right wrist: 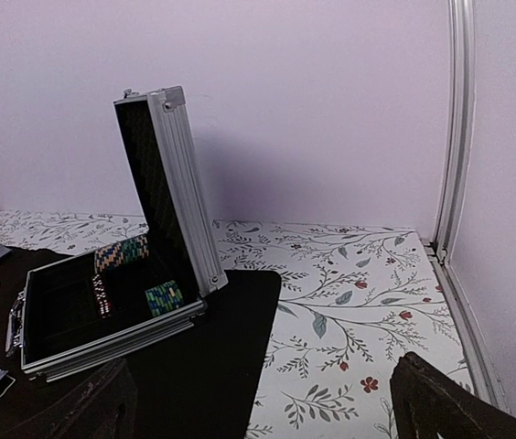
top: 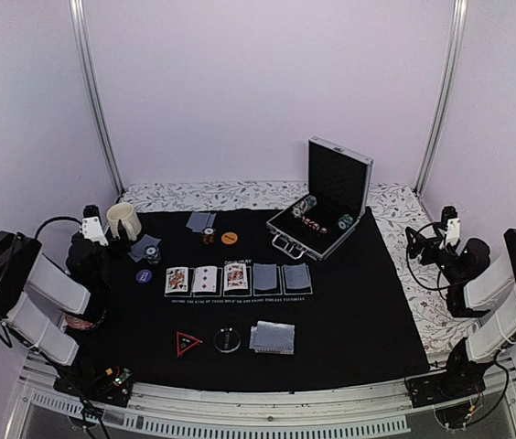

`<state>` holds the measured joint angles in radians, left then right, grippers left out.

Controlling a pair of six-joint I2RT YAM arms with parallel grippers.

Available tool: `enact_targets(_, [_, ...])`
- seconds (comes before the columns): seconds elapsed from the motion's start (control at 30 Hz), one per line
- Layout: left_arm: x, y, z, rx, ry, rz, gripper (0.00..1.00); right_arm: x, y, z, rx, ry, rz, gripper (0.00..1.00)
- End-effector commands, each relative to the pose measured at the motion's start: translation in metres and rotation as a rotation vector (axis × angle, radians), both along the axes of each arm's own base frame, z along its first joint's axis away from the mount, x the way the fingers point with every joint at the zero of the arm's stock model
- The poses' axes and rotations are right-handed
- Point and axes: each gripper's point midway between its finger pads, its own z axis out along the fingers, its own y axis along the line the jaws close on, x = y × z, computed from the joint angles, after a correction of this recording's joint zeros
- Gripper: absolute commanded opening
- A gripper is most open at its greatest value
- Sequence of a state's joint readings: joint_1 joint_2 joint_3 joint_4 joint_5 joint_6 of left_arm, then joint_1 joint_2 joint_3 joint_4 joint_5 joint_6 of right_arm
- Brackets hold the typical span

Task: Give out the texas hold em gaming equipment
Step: Reset both arms

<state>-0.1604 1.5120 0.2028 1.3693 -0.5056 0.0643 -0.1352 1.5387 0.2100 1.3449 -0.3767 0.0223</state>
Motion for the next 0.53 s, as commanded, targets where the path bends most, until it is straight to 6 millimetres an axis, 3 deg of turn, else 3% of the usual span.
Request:
enact_targets(0.0, [0.003, 0.001, 0.003, 0.002, -0.009, -0.014, 0.98, 0.003, 0.000, 0.003, -0.012, -0.009, -0.002, 0.99])
enact_targets(0.5, [0.019, 0.004, -0.005, -0.030, 0.042, -0.050, 0.98, 0.004, 0.000, 0.003, -0.012, -0.010, -0.001, 0.99])
